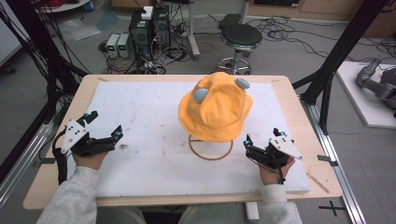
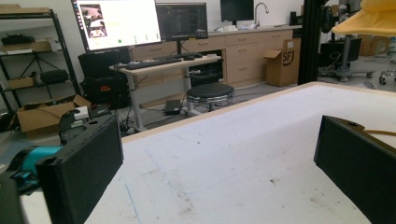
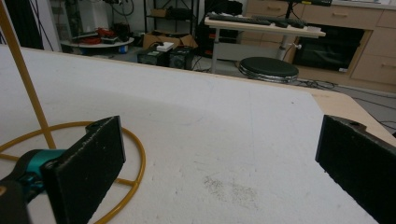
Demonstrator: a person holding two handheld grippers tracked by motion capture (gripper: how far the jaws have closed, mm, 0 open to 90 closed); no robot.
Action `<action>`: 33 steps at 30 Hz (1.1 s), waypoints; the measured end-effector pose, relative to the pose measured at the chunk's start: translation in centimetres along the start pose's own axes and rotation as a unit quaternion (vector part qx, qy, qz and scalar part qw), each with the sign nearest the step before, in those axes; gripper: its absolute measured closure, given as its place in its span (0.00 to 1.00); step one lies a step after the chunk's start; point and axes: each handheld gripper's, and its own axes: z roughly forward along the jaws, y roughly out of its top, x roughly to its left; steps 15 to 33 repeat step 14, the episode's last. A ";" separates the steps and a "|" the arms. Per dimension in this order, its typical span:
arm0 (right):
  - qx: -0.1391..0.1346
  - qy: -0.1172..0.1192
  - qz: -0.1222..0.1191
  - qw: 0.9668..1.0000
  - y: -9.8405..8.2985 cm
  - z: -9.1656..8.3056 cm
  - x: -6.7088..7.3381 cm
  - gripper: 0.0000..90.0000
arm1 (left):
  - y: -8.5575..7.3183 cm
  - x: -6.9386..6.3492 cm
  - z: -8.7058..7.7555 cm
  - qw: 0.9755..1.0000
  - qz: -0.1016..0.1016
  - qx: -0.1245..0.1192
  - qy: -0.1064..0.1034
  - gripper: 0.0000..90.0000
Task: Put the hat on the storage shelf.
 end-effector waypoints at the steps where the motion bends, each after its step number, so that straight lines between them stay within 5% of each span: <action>1: 0.000 0.000 0.000 1.000 0.0 0.0 0.0 0.01 | 0.0 0.0 0.0 1.000 0.001 0.001 -0.001 0.02; 33: -0.001 0.000 0.002 1.000 0.0 0.0 0.0 0.01 | 0.0 0.0 0.0 1.000 0.002 0.000 0.001 0.02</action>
